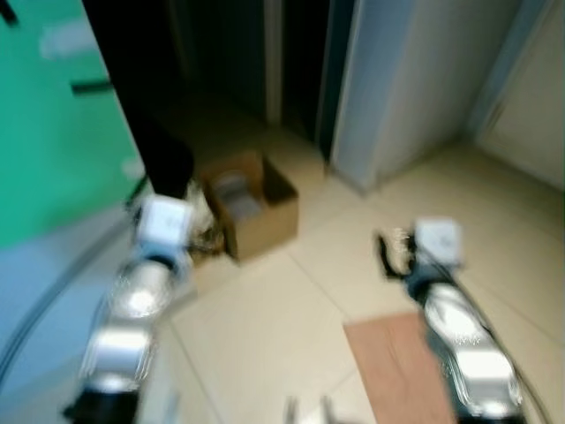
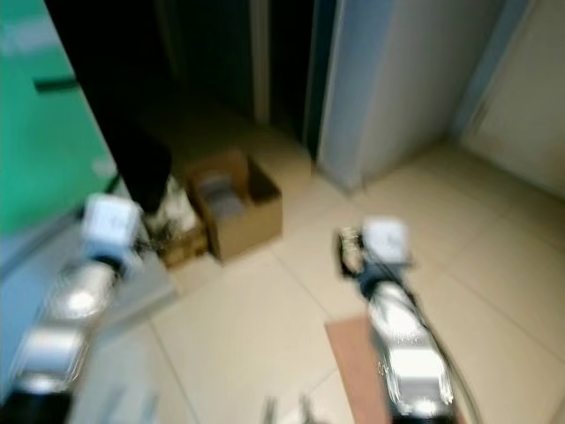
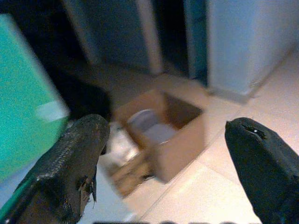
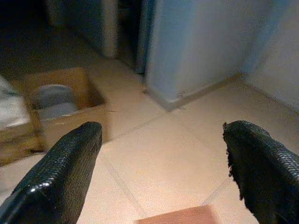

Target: Hang keys on a hook

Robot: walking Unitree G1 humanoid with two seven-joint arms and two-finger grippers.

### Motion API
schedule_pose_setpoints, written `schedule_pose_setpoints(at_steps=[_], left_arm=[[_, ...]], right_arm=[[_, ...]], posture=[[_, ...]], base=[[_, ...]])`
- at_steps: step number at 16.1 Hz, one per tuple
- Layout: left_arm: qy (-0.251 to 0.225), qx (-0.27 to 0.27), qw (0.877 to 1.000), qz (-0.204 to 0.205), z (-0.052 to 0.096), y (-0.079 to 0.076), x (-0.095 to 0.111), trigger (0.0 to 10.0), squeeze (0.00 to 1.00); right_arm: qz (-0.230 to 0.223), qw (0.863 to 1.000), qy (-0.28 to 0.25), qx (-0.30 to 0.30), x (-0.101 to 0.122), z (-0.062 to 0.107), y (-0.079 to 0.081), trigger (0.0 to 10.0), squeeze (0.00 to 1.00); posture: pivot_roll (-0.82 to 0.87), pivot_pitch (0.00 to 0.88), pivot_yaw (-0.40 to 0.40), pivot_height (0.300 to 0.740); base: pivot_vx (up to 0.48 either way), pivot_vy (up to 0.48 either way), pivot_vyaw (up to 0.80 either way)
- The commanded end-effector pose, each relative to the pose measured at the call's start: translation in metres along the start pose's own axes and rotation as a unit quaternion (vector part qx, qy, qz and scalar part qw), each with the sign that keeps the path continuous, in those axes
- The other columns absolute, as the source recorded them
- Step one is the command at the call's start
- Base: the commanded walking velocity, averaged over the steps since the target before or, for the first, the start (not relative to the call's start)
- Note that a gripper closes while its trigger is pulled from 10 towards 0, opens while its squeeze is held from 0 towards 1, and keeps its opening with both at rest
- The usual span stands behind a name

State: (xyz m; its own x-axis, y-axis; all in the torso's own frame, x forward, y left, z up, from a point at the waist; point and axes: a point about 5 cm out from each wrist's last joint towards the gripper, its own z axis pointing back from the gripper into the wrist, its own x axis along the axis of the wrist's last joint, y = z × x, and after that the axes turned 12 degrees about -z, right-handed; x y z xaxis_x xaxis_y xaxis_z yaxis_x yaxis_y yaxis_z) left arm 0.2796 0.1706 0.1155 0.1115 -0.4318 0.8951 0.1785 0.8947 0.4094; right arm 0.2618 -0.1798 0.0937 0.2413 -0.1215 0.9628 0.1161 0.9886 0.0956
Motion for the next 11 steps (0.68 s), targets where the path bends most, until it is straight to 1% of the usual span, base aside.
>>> schedule_pose_setpoints(at_steps=[1, 7, 9, 11], left_arm=[[-0.002, 0.011, 1.000, -0.008, 0.0011, 0.0093, 0.0009, 10.0, 0.00], [-0.007, 0.001, 1.000, -0.010, -0.0013, 0.0055, 0.0031, 10.0, 0.00], [-0.008, -0.002, 1.000, -0.012, -0.0006, 0.0053, 0.0030, 10.0, 0.00], [-0.008, -0.002, 1.000, -0.013, -0.0006, 0.0062, 0.0030, 10.0, 0.00]], right_arm=[[-0.002, 1.000, -0.013, 0.003, 0.0042, -0.0015, 0.0051, 10.0, 1.00], [0.001, 1.000, -0.013, -0.008, 0.0029, 0.0001, 0.0003, 10.0, 1.00], [0.011, 1.000, -0.013, 0.002, 0.0019, 0.0007, 0.0045, 10.0, 1.00], [0.010, 1.000, -0.012, 0.008, 0.0009, 0.0009, 0.0074, 10.0, 1.00]], posture=[[-0.05, 0.000, -0.012, 0.740], [-0.06, 0.000, 0.005, 0.740], [-0.06, 0.000, 0.009, 0.740], [-0.05, 0.000, 0.010, 0.740]], base=[[0.364, 0.000, 0.00], [0.364, 0.000, 0.00], [0.364, 0.000, 0.80], [0.368, 0.000, 0.80]])
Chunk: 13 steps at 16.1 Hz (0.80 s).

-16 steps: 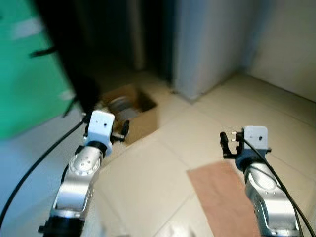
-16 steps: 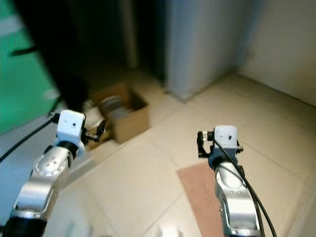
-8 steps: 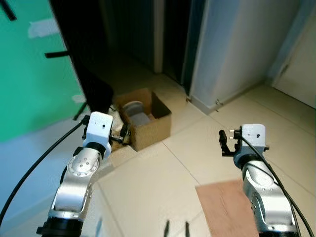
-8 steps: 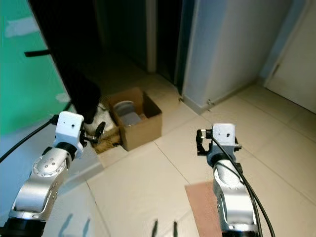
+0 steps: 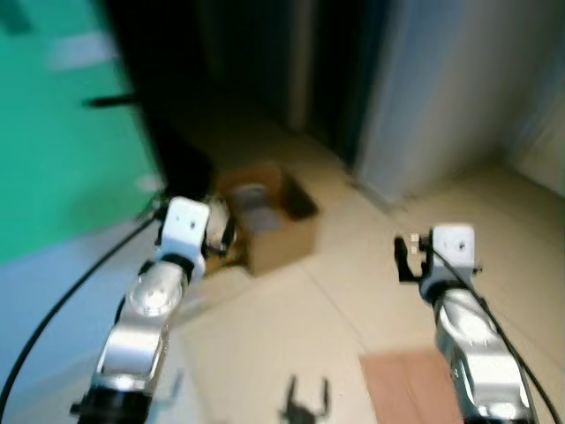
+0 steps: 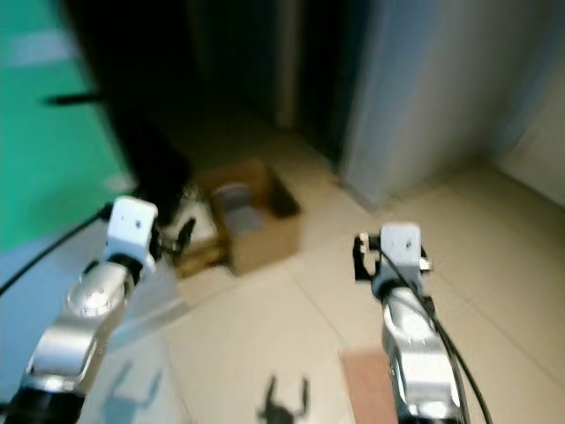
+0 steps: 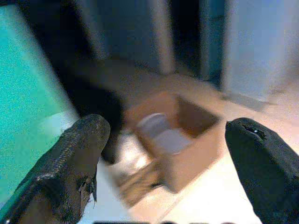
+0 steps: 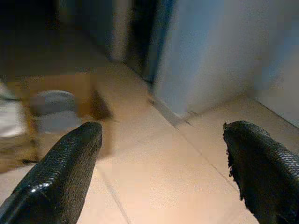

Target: Hang keys on a hook

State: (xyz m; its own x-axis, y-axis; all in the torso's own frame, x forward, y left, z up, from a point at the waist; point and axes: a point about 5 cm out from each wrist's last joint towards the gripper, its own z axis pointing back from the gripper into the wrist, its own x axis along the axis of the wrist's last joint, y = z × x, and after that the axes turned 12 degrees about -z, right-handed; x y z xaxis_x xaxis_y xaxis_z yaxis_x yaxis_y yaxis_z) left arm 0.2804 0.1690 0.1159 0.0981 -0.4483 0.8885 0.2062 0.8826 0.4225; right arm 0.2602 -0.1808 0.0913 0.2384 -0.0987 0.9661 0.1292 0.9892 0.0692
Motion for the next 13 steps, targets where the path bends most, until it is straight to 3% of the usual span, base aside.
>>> schedule_pose_setpoints(at_steps=[1, 13], left_arm=[[-0.003, 0.011, 1.000, -0.003, 0.0003, 0.0088, 0.0014, 10.0, 0.00], [0.004, 0.013, 1.000, -0.011, 0.0022, 0.0092, -0.0006, 10.0, 0.00]], right_arm=[[-0.001, 1.000, -0.009, 0.019, 0.0030, 0.0002, 0.0102, 10.0, 1.00], [0.018, 0.995, 0.007, 0.096, -0.0017, 0.0035, 0.0166, 10.0, 1.00]], posture=[[-0.05, 0.000, 0.010, 0.740], [-0.04, 0.000, 0.008, 0.740]], base=[[0.368, 0.000, 0.80], [0.333, 0.000, 0.80]])
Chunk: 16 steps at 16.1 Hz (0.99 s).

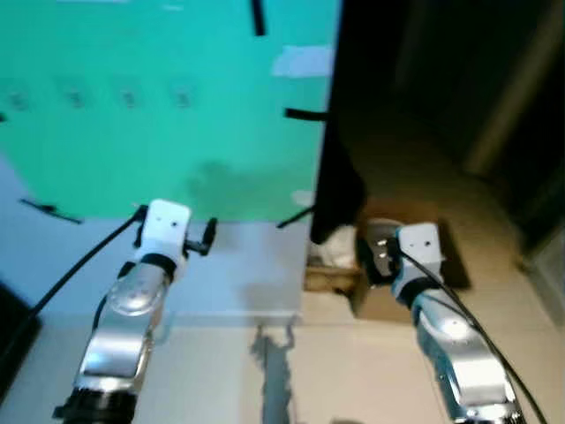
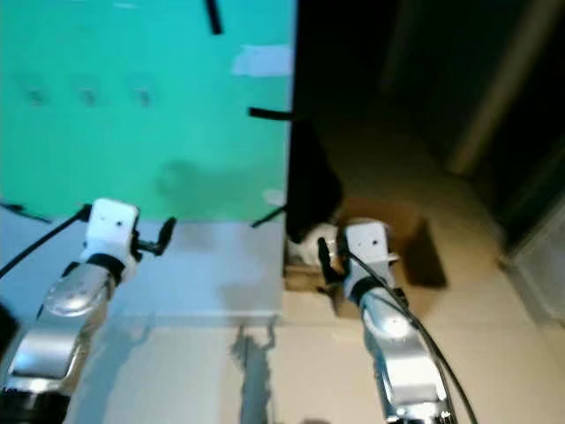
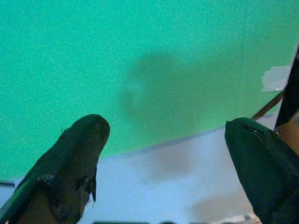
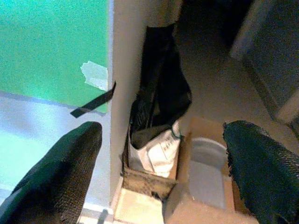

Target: Hang keys on a hook

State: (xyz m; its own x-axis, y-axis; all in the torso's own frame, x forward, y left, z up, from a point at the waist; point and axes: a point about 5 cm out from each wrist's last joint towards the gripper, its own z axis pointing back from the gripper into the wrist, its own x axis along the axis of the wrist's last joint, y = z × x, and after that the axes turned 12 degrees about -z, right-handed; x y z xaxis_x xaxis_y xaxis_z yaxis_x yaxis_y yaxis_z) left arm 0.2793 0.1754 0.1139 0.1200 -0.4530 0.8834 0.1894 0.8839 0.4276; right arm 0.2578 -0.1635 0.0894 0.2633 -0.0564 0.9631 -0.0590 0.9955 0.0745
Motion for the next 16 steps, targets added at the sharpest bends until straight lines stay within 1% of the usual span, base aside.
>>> schedule_pose_setpoints(at_steps=[1, 4, 6, 8, 10, 16], left_arm=[[-0.008, 0.004, 1.000, -0.010, 0.0008, 0.0041, 0.0039, 10.0, 0.00], [-0.008, 0.002, 1.000, -0.015, 0.0031, 0.0030, 0.0028, 10.0, 0.00], [-0.008, 0.002, 1.000, -0.016, 0.0042, 0.0026, 0.0028, 10.0, 0.00], [-0.009, 0.002, 1.000, -0.017, 0.0044, 0.0023, 0.0031, 10.0, 0.00], [-0.010, 0.002, 1.000, -0.018, 0.0043, 0.0031, 0.0029, 10.0, 0.00], [-0.010, 0.006, 1.000, -0.019, 0.0042, 0.0047, 0.0028, 10.0, 0.00]], right_arm=[[-0.002, 1.000, -0.006, 0.009, 0.0023, 0.0001, -0.0007, 10.0, 1.00], [0.001, 0.999, -0.007, 0.036, 0.0025, 0.0037, -0.0007, 10.0, 1.00], [0.003, 0.999, -0.008, 0.042, 0.0026, 0.0065, -0.0057, 10.0, 1.00], [0.004, 0.999, -0.008, 0.046, 0.0028, 0.0069, -0.0072, 10.0, 1.00], [0.006, 0.998, -0.009, 0.058, 0.0032, 0.0074, -0.0055, 10.0, 1.00], [0.005, 0.998, -0.009, 0.068, 0.0030, 0.0055, -0.0002, 10.0, 1.00]], posture=[[-0.04, 0.000, 0.006, 0.740], [-0.04, 0.000, 0.007, 0.740], [-0.04, 0.000, 0.007, 0.740], [-0.04, 0.000, 0.008, 0.740], [-0.04, 0.000, 0.008, 0.740], [-0.04, 0.000, 0.005, 0.740]], base=[[0.311, 0.000, 0.80], [0.301, 0.000, 0.80], [0.285, 0.000, 0.80], [0.276, 0.000, 0.80], [0.261, 0.000, 0.80], [0.260, 0.000, 0.80]])
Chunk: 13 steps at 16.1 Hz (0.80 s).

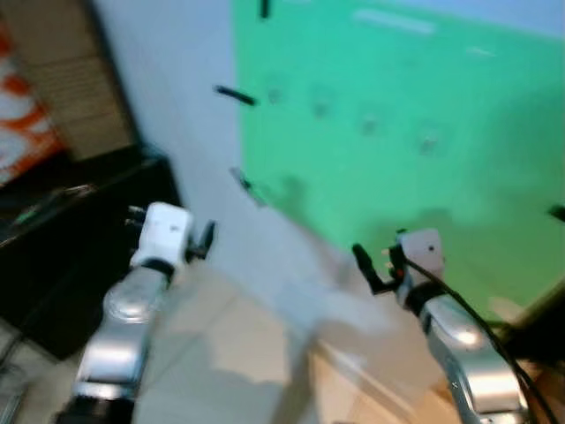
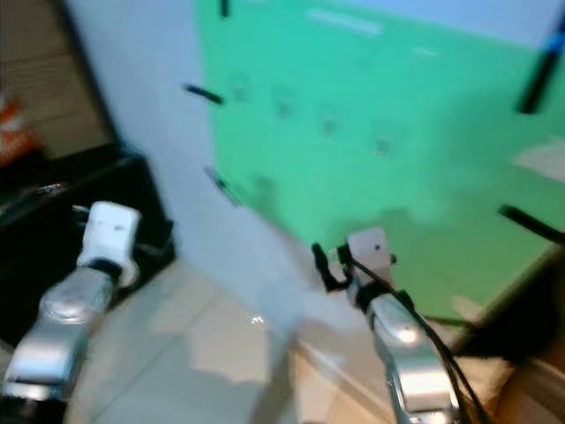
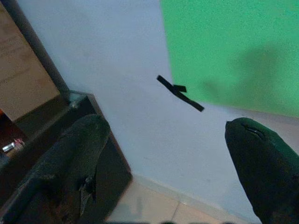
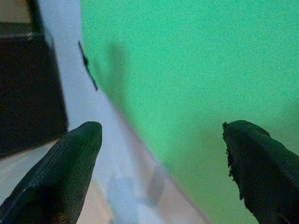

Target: Hang keys on a hook

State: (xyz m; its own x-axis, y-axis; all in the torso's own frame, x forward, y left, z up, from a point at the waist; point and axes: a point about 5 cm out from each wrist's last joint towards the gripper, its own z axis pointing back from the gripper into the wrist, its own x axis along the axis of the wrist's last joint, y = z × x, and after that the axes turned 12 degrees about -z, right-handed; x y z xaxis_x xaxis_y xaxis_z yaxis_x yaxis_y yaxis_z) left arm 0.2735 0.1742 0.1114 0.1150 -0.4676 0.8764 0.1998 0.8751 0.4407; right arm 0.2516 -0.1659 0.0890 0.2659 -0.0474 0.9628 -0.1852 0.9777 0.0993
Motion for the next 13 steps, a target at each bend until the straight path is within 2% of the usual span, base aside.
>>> schedule_pose_setpoints(at_steps=[1, 4, 8, 10, 13], left_arm=[[-0.010, 0.010, 1.000, -0.010, -0.001, 0.008, 0.005, 10.0, 0.00], [-0.015, 0.010, 1.000, -0.013, -0.002, 0.008, 0.007, 10.0, 0.00], [-0.025, 0.008, 1.000, -0.016, -0.004, 0.008, 0.010, 10.0, 0.00], [-0.028, 0.009, 0.999, -0.016, -0.005, 0.009, 0.011, 10.0, 0.00], [-0.031, 0.008, 0.999, -0.016, -0.005, 0.009, 0.012, 10.0, 0.00]], right_arm=[[0.001, 1.000, -0.011, 0.004, 0.005, -0.001, 0.002, 10.0, 1.00], [-0.006, 1.000, -0.018, -0.004, 0.006, -0.002, 0.004, 10.0, 1.00], [-0.023, 0.998, -0.037, -0.049, 0.009, -0.004, -0.001, 10.0, 1.00], [-0.029, 0.994, -0.050, -0.090, 0.012, -0.004, -0.005, 10.0, 1.00], [-0.023, 0.992, -0.052, -0.114, 0.013, -0.004, -0.008, 10.0, 1.00]], posture=[[-0.04, 0.000, 0.005, 0.740], [-0.04, 0.000, 0.013, 0.740], [-0.04, 0.000, 0.015, 0.740], [-0.04, 0.000, 0.017, 0.740], [-0.04, 0.000, 0.017, 0.740]], base=[[0.262, 0.000, 0.80], [0.261, 0.000, 0.80], [0.259, 0.000, 0.80], [0.283, 0.000, 0.00], [0.310, 0.000, 0.00]])
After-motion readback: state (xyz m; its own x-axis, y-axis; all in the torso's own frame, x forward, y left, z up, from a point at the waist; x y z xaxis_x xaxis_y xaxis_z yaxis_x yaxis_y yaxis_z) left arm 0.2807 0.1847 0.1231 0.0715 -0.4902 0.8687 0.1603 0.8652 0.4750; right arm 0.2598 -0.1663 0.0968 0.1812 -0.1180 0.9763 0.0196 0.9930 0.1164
